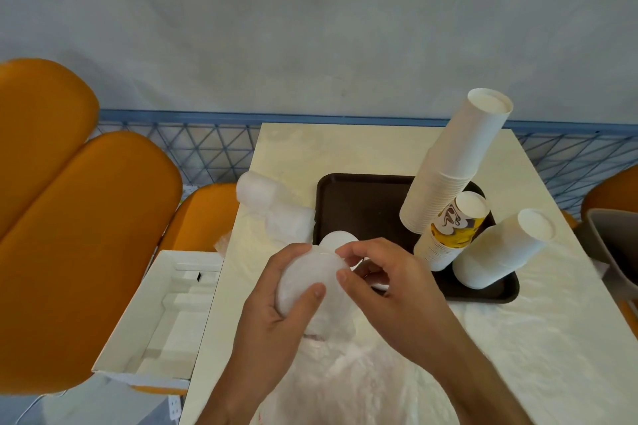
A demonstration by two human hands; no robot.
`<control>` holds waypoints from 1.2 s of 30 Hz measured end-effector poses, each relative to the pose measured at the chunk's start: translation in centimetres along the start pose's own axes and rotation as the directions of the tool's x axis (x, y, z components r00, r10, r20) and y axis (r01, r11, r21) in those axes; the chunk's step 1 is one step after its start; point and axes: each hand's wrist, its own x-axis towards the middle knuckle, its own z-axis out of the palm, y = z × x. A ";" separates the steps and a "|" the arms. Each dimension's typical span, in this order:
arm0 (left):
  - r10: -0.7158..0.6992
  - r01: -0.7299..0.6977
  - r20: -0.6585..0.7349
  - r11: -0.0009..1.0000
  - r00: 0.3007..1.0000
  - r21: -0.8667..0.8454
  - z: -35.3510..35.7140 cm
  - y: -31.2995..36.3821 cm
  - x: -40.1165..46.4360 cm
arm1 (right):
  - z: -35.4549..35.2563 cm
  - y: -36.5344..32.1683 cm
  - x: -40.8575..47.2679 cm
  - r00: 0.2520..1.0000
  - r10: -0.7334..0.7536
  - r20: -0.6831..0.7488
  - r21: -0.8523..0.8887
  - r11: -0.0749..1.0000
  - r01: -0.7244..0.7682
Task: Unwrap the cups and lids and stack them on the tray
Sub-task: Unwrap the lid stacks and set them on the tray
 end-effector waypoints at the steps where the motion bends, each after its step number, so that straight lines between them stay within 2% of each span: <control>1: -0.006 0.006 0.001 1.000 1.000 0.009 0.0 0.1 -0.1 | 0.0 0.0 -0.1 1.000 0.002 0.001 -0.006 1.000 -0.002; 15: 0.018 -0.021 0.030 0.994 0.999 0.106 -0.1 0.0 -0.6 | -0.1 -0.1 -0.6 0.997 0.070 -0.023 0.059 0.996 -0.068; 23: -0.022 0.026 0.156 0.999 0.988 -0.022 -1.1 1.2 -0.6 | -0.7 0.2 -0.7 0.982 0.161 0.094 0.111 0.979 -0.171; 28: -0.069 0.089 0.129 0.983 0.989 -0.158 -1.3 1.2 -0.3 | -1.0 0.2 -0.6 0.978 0.175 0.115 0.280 0.939 -0.201; 32: -0.118 0.130 0.063 0.963 0.991 -0.236 -1.2 1.0 -0.2 | -1.4 0.0 -0.6 0.958 0.251 0.140 0.510 0.811 -0.287; 34: -0.152 0.162 0.059 0.948 0.987 -0.272 -1.1 1.1 -0.2 | -1.4 0.1 -0.5 0.951 0.282 0.128 0.545 0.781 -0.305; 36: -0.169 0.184 0.077 0.939 0.983 -0.289 -1.0 1.4 -0.3 | -1.3 0.3 -0.4 0.951 0.298 0.079 0.523 0.800 -0.295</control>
